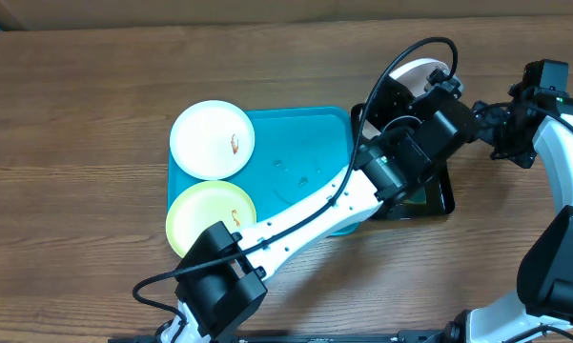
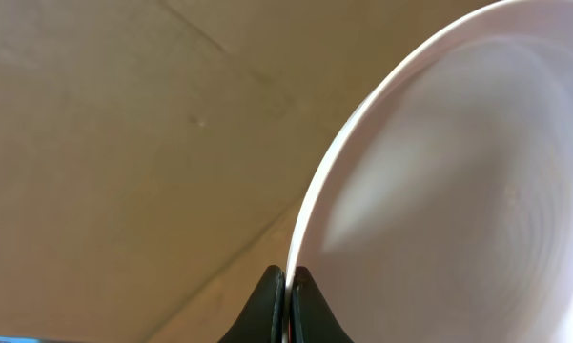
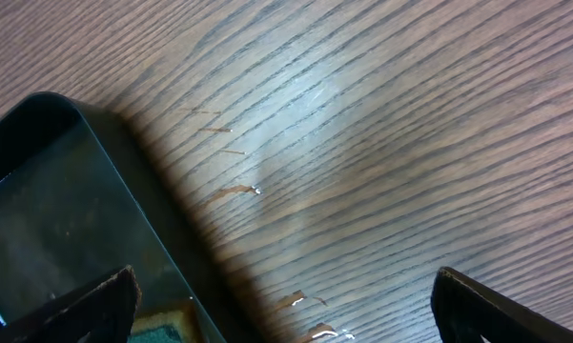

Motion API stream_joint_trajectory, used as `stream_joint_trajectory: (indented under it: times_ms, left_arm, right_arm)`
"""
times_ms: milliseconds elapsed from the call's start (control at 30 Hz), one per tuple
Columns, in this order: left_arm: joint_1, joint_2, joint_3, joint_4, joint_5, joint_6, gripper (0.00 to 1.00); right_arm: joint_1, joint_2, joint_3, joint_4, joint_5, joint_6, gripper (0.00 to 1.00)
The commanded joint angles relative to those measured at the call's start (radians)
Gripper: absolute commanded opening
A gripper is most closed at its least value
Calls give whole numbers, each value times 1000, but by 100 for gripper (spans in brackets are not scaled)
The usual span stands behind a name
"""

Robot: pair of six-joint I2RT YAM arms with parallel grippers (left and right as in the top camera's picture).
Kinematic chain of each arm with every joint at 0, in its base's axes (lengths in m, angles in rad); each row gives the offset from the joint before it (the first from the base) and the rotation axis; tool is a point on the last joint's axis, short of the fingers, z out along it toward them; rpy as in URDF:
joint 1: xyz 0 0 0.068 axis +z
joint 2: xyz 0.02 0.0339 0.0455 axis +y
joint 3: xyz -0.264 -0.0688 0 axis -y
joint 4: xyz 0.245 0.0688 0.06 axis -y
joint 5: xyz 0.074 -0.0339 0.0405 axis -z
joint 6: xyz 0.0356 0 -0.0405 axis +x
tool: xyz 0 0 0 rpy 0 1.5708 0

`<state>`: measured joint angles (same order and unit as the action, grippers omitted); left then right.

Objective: Clean dirty plates on tray and stack at the side
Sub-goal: 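Carry the white plate up and over the tray with the left gripper, then set the white plate on the table left of the teal tray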

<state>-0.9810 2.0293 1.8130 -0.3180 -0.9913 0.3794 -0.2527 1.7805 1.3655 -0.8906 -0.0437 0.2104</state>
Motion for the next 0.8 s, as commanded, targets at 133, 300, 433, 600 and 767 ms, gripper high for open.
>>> stream_joint_trajectory:
  times_ms: [133, 300, 433, 600, 767]
  left_arm:
    - [19, -2, 23, -25, -15, -61, 4]
    - [71, -2, 23, -174, 275, -271, 4]
    - [137, -11, 32, -274, 546, -456, 4]
    - [286, -46, 55, -336, 882, -612, 4]
    - [523, -63, 55, -385, 1263, -730, 4]
  right_arm:
    - [1, 1, 26, 3, 9, 10, 100]
    - [1, 1, 26, 3, 9, 10, 100]
    - [1, 1, 26, 3, 9, 10, 100]
    - [1, 1, 26, 3, 9, 10, 100]
    - [1, 1, 26, 3, 9, 10, 100]
